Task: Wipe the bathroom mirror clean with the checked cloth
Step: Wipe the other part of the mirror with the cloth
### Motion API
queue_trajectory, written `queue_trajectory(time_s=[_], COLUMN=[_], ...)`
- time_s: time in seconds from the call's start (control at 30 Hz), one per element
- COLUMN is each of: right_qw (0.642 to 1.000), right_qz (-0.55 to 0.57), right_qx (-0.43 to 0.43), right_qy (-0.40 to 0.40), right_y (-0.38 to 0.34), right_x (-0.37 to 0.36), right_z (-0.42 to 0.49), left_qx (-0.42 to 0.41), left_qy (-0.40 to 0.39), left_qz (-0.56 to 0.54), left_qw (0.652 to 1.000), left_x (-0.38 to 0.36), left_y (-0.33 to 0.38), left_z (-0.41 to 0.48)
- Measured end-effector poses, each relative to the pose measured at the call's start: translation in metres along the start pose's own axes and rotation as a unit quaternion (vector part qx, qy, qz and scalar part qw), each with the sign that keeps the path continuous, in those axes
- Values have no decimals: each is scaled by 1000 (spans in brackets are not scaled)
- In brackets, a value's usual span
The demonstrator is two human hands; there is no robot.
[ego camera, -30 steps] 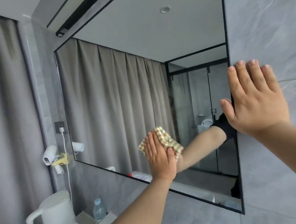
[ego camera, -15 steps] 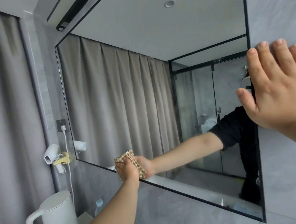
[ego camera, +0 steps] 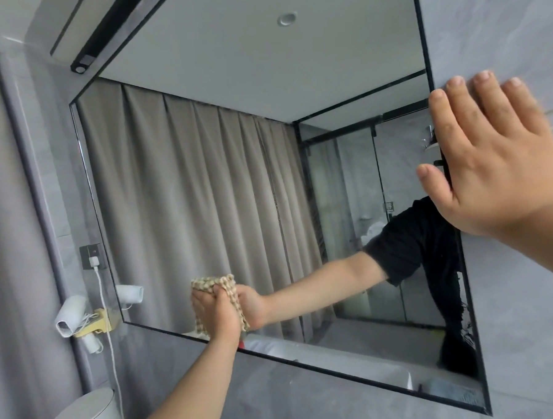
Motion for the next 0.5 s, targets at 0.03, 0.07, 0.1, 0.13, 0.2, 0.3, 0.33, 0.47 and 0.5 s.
queue_trajectory(time_s=[0.03,0.07,0.1,0.13,0.2,0.3,0.33,0.47,0.5], right_qw=[1000,1000,1000,1000,1000,1000,1000,1000,1000], right_qz=[-2,-4,-6,-5,-2,2,1,-2,-2], right_qx=[0,1,1,0,-3,-2,-2,-1,-1], right_qy=[-3,-5,-5,-4,-8,-16,-17,-14,-11], right_y=[0,1,0,-1,0,-1,-1,-1,-1], right_x=[0,0,1,1,1,1,1,0,0], right_z=[0,0,1,1,0,0,0,0,1], left_qx=[-38,-70,-86,-92,-84,0,21,145,166], left_qy=[-25,-40,-47,-51,-26,26,30,44,39], left_qz=[15,22,20,18,19,-3,-2,-47,-55], left_qw=[999,997,995,994,996,1000,999,987,984], left_x=[-4,-5,-4,-2,4,15,20,41,42], left_y=[13,20,20,18,10,-21,-35,-99,-102], left_z=[-17,-25,-26,-25,-16,17,31,82,84])
Point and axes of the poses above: each hand's wrist, its own z-axis towards the middle knuckle, its own x-axis out of the back of the hand, y = z × x, the point moved 5 cm from there along z, towards the middle knuckle, and after that the axes turned 13 degrees about -z, right-handed, at the moved point
